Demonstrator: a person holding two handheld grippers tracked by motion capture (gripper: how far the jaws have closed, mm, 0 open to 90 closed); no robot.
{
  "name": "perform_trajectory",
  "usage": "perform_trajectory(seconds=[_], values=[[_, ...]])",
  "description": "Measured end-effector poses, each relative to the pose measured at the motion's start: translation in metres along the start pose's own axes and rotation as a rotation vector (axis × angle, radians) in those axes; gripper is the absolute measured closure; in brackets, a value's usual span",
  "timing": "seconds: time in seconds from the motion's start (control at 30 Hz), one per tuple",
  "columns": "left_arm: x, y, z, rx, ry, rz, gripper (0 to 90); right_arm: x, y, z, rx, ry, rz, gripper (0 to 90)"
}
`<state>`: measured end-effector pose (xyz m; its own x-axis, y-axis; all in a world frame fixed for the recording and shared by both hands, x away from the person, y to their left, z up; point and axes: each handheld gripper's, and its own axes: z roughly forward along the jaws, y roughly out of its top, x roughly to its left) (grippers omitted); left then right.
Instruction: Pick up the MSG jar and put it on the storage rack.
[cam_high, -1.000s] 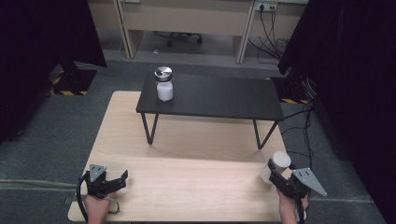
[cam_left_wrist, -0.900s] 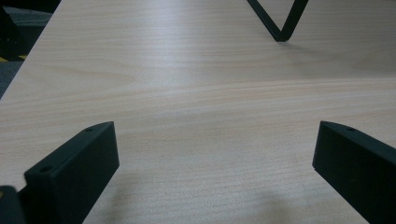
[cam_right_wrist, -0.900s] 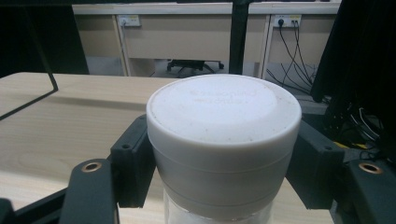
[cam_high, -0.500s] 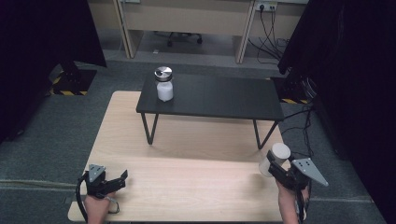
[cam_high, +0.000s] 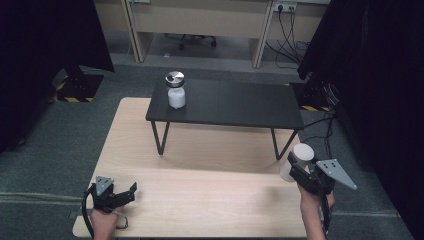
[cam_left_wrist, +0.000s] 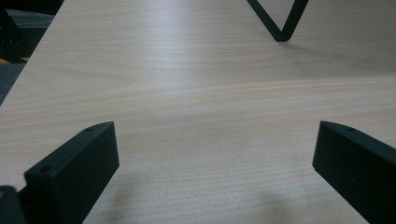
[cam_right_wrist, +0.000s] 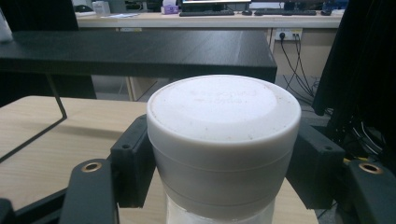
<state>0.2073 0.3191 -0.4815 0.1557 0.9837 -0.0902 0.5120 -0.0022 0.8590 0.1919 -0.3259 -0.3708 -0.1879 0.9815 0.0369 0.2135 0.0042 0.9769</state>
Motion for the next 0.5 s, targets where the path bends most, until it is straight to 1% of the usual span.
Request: perform_trajectory(seconds=[0.13, 0.2, 0.5], values=[[0.0, 0.0, 0.0, -0.001, -0.001, -0.004, 0.0, -0.001, 0.012, 0.003, 0.017, 0.001, 0.028, 33.8], [0.002, -0.001, 0.0, -0.005, -0.008, -0.005, 0.0, -0.001, 0.016, 0.004, 0.016, 0.002, 0.022, 33.8], [0.001, 0.0, 0.0, 0.002, -0.006, -0.005, 0.0, 0.002, 0.035, 0.005, -0.007, 0.006, 0.009, 33.8]])
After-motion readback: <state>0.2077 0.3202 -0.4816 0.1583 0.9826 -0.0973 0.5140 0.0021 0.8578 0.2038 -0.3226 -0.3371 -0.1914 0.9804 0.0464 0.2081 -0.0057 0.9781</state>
